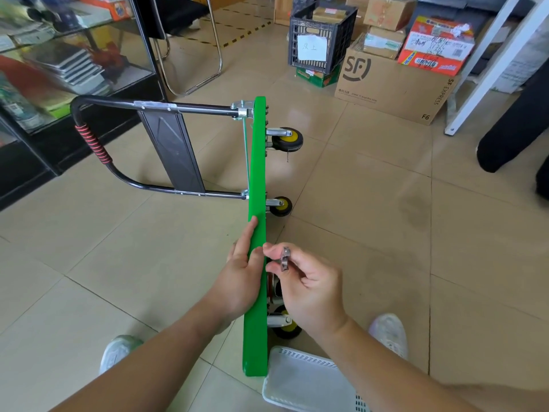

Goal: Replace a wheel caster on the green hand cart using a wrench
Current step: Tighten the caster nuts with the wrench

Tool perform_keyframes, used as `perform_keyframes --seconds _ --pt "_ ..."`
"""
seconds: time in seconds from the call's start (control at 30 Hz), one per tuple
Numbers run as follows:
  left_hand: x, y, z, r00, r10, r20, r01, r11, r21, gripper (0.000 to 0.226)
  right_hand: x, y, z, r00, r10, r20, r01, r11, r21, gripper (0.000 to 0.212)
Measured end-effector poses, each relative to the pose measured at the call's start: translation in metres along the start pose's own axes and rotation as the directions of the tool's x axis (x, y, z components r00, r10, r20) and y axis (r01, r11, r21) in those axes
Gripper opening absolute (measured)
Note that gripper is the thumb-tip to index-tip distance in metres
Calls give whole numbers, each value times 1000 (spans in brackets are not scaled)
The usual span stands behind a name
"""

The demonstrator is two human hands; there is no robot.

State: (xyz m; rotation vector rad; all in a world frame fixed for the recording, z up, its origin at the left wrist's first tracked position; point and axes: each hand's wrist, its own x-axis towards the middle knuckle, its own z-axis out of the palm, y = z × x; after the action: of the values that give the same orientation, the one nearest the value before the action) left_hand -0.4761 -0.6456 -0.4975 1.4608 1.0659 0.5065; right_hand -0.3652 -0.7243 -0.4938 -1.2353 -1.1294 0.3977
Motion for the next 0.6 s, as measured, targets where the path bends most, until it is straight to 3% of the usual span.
perform_keyframes --seconds 0.13,0.3,0.47,0.6 --pt "1 0 1 1000 2 -5 -2 1000 23 48 15 -1 -2 998 57 21 -57 998 1 26" --pt "3 -3 2 999 31 -11 -31 999 38 47 31 -9 -1 983 50 175 -28 992 -123 21" --pt "3 -1 2 999 31 -23 -29 997 68 45 42 -11 10 964 245 101 -241 969 -52 23" --pt "3 -2 1 1000 -20 -10 21 991 130 54 70 -17 10 893 420 162 -419 907 -36 23"
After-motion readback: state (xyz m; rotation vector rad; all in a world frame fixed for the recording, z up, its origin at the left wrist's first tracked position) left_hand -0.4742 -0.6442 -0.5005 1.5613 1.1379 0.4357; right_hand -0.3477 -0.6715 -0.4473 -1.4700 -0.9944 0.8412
